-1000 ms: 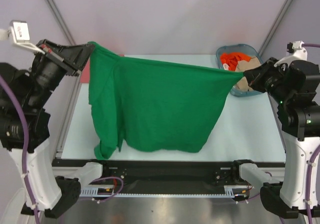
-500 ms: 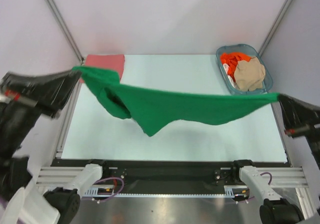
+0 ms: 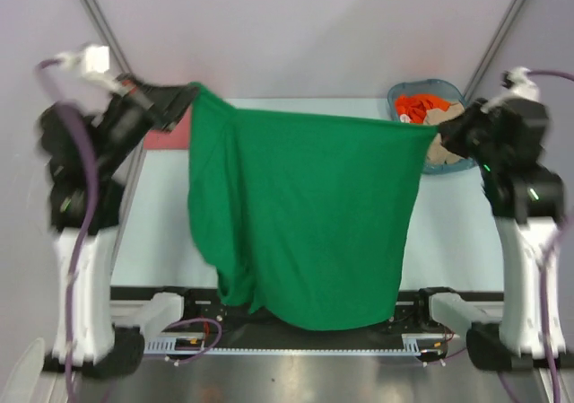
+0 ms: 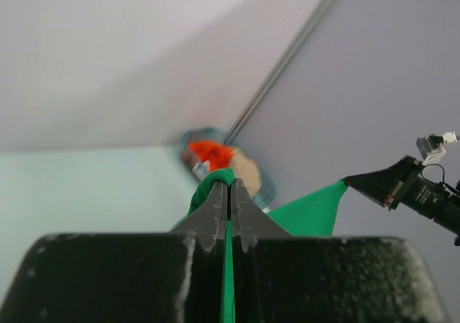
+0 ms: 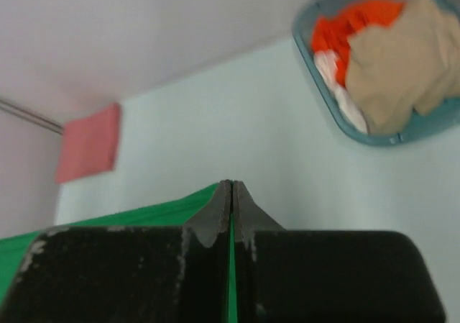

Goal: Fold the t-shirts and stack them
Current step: Flatten the tshirt out

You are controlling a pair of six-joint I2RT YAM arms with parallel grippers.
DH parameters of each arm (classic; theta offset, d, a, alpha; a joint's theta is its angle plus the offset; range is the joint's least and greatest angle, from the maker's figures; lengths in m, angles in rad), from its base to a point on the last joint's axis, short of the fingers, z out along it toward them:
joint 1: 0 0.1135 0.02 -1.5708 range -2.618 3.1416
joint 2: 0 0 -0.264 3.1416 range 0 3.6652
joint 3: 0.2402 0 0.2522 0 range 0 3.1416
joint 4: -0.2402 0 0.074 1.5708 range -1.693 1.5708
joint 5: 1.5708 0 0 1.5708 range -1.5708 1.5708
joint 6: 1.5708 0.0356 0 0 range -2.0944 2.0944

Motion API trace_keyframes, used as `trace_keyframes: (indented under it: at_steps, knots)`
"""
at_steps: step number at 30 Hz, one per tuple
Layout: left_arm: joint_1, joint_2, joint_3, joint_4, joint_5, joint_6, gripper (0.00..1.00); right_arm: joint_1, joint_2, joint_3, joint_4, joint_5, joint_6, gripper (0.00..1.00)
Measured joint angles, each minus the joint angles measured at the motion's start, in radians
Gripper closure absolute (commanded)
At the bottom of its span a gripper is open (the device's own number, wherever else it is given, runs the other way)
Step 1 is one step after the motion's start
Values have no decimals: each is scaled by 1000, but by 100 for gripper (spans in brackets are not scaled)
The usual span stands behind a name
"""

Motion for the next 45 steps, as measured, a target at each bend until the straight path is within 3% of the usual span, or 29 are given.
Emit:
trace_keyframes:
  at_steps: [7, 11, 14, 15, 17, 18, 20, 22, 23, 24, 27, 28, 32, 33, 38, 42, 44, 45]
  knots:
    - [-1, 541, -56, 142, -53, 66, 100, 3, 401, -236, 212, 91, -12, 100]
    - [0, 846, 90, 92, -90, 129, 100, 21, 588, -210, 274, 109, -36, 100]
    - [1, 1043, 307, 51, -91, 153, 99, 39, 724, -119, 300, 137, -67, 94]
    - [2, 1106, 399, 39, -89, 153, 97, 47, 766, -73, 286, 147, -79, 94]
    - [3, 1200, 542, 35, -90, 156, 75, 59, 838, 19, 277, 163, -102, 91]
    - [3, 1222, 580, 29, -91, 154, 68, 64, 864, 55, 277, 171, -113, 82]
    - [3, 1225, 587, 21, -107, 160, 53, 78, 882, 85, 274, 190, -137, 78]
    - [3, 1187, 526, 20, -131, 179, 34, 89, 878, 86, 256, 211, -149, 65]
    - [3, 1155, 471, 19, -145, 191, 30, 98, 875, 85, 250, 213, -151, 61]
    - [3, 1112, 393, 20, -164, 203, 25, 106, 869, 79, 248, 212, -154, 48]
    - [3, 990, 198, -1, -200, 229, 22, 123, 816, 18, 241, 212, -149, 19]
    - [3, 938, 129, -13, -213, 235, 23, 130, 787, -15, 238, 212, -141, 1]
    - [-20, 674, -192, -23, -257, 229, 33, 155, 620, -175, 261, 204, -117, 0]
    - [-31, 609, -259, -14, -266, 220, 42, 158, 569, -217, 264, 195, -90, 0]
    - [-193, 181, -653, 2, -307, 63, 57, 52, 303, -407, 334, -26, 19, 2]
    - [-388, -82, -938, 15, -386, -124, 55, 66, 221, -478, 328, -114, 23, 18]
    - [-447, -130, -1037, 2, -409, -191, 53, 116, 220, -522, 315, -141, 21, 25]
    - [-463, -128, -1073, 3, -425, -217, 54, 154, 224, -558, 308, -153, 21, 33]
